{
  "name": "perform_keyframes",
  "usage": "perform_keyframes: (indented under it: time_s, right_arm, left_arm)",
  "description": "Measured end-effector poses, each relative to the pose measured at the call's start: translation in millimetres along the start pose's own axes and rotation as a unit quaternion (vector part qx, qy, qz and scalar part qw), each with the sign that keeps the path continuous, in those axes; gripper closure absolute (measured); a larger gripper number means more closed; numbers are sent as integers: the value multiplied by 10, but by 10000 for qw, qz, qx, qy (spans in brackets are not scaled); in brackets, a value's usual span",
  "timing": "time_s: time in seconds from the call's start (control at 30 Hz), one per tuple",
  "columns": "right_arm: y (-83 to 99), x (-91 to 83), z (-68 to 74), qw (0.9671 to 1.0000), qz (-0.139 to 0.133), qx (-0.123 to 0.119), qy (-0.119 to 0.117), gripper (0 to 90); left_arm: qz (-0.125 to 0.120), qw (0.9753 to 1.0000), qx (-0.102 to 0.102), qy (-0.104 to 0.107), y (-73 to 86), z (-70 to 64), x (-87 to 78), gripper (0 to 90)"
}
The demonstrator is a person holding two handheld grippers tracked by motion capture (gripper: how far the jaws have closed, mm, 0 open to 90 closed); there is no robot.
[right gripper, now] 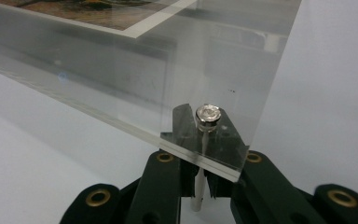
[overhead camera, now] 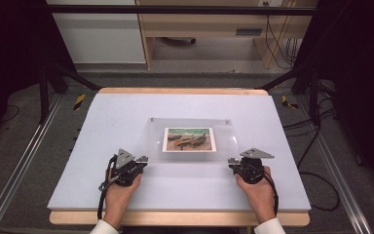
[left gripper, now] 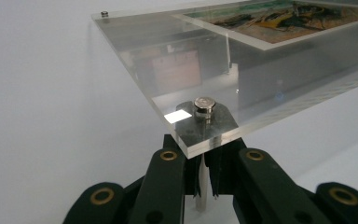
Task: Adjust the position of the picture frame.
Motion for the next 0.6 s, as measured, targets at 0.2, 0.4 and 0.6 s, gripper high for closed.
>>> perform_keyframes:
  time_s: [0.2,0.4,0.6]
  right_arm:
    - [3,2,-3,10000,2,-2,-5,838]
    - [27,17,-19,10000,75,-15,31,838]
    - [25,16,-18,10000,69,-28,49,836]
  left_arm:
    - [60,10000,33,2,9,-4,-3,832]
    - [96,9999,34,6,25,-15,5,833]
    - [104,9999,41,17,24,-13,2,832]
Point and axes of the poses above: each handheld gripper's, and its own axes: x roughly forward along the jaws, y roughly out of its underside, z roughly to its left, the point moved 5 cm from there along x, roughly forward along the jaws, and after that the axes turned 12 degrees about -z, right-handed, at the moved point
